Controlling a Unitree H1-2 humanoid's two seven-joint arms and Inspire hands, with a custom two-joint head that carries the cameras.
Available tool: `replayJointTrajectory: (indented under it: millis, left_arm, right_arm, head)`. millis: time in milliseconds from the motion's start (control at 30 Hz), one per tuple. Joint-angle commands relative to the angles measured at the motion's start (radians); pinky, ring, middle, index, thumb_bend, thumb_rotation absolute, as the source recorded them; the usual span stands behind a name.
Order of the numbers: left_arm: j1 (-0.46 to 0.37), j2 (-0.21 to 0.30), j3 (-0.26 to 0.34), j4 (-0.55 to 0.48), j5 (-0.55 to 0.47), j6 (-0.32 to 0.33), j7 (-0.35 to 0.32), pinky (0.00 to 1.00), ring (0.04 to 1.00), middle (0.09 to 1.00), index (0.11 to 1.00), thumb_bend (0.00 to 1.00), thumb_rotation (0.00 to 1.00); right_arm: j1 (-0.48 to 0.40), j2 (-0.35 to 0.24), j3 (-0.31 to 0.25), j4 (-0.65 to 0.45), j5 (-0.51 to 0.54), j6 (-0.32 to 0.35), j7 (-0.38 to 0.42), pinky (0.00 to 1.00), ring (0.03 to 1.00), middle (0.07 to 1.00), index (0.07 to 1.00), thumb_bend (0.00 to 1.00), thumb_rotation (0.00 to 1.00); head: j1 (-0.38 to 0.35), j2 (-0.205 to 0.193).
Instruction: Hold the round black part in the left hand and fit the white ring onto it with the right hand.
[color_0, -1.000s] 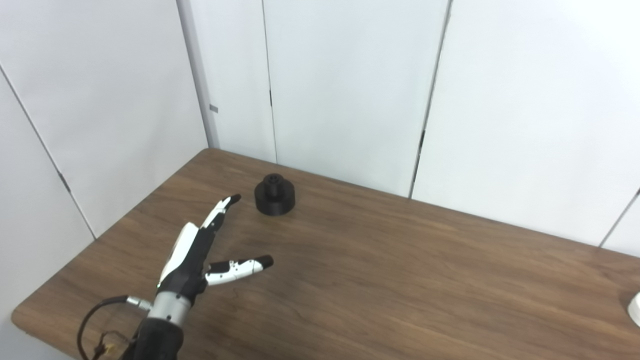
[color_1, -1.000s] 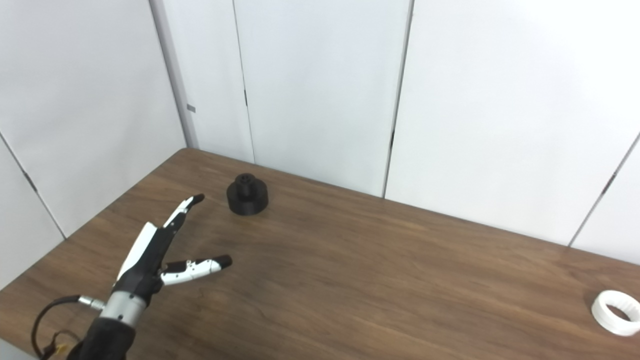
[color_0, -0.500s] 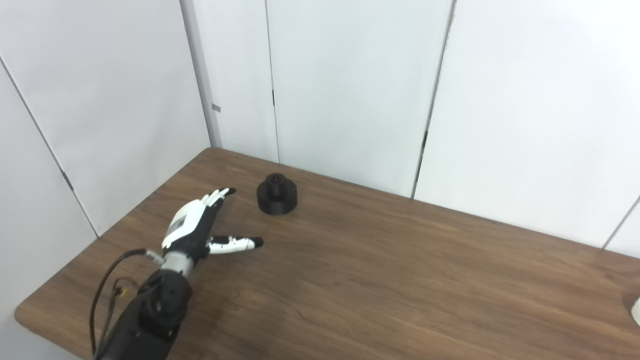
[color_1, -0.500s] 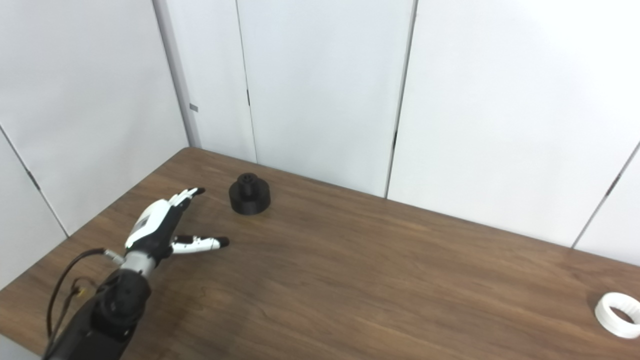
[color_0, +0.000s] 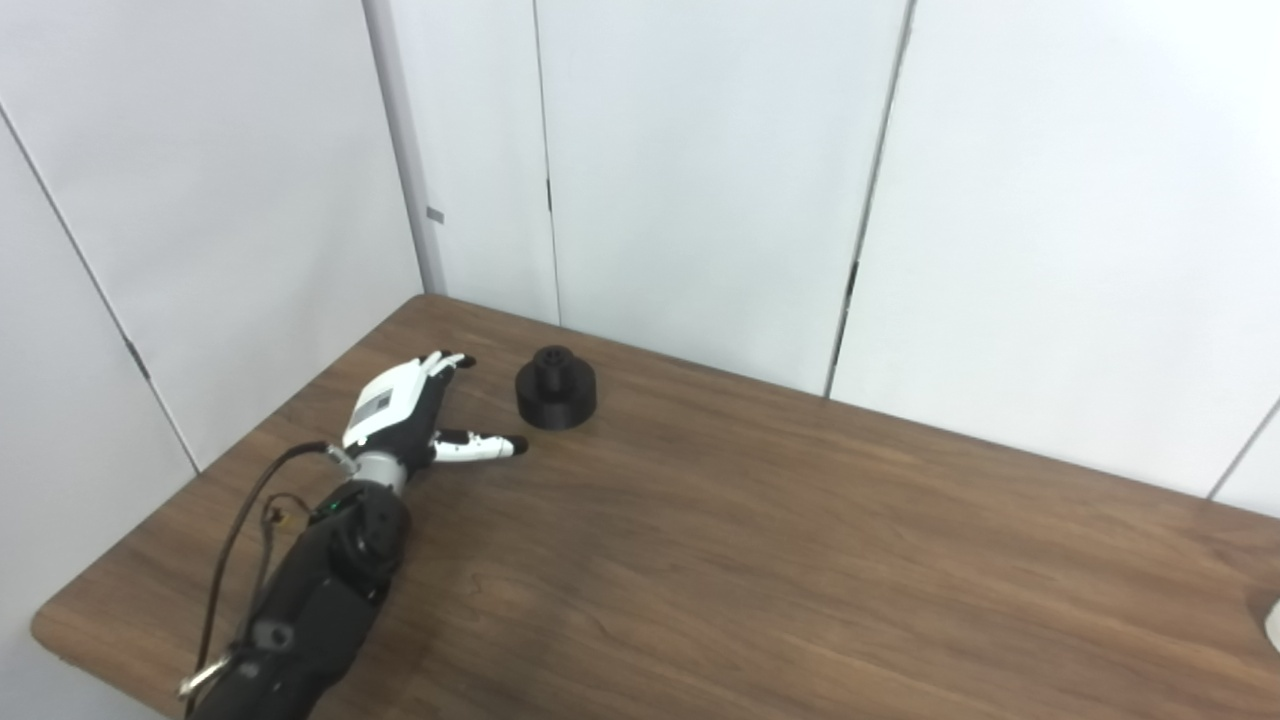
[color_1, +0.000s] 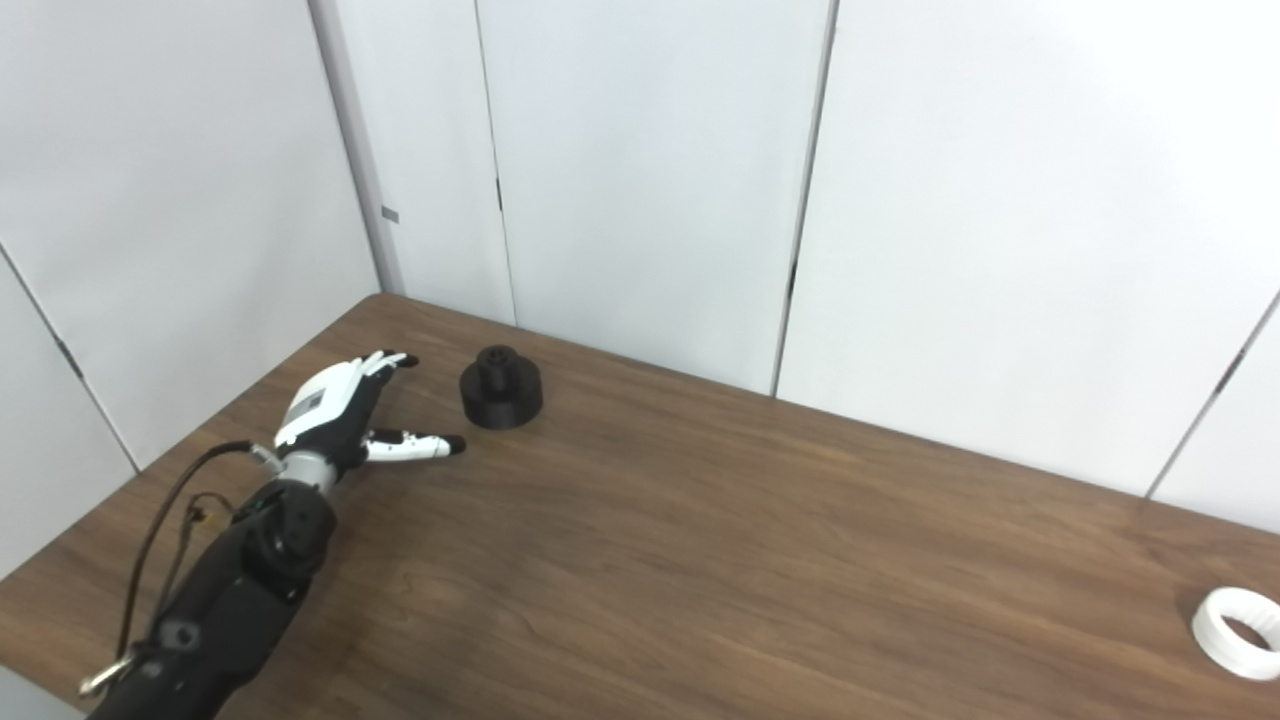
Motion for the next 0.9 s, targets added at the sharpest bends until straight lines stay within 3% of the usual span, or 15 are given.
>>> replayJointTrajectory:
  millis: [0,467,867]
  left_arm:
    - [-0.073,0.034,-0.002,-0.005,0.006,0.003,0.029,1.00,1.000,0.965,0.883,1.00,0.48]
    - [-0.210,0.027,-0.086,0.157,-0.001,0.020,0.025,1.00,0.998,0.945,0.863,1.00,0.46]
    - [-0.248,0.028,-0.130,0.241,-0.015,0.047,0.029,1.00,1.000,0.951,0.860,1.00,0.46]
  right_arm:
    - [-0.010,0.004,0.000,-0.044,-0.004,-0.022,-0.013,1.00,1.000,0.983,0.945,0.57,1.00]
    - [-0.001,0.011,0.003,-0.045,-0.021,-0.042,-0.009,1.00,1.000,0.979,0.946,0.55,1.00]
    - [-0.001,0.011,0.004,-0.052,-0.016,-0.034,-0.007,1.00,1.000,0.982,0.953,0.55,1.00]
  head:
    - [-0.004,0.000]
    - [-0.017,0.004]
    - [-0.018,0.008]
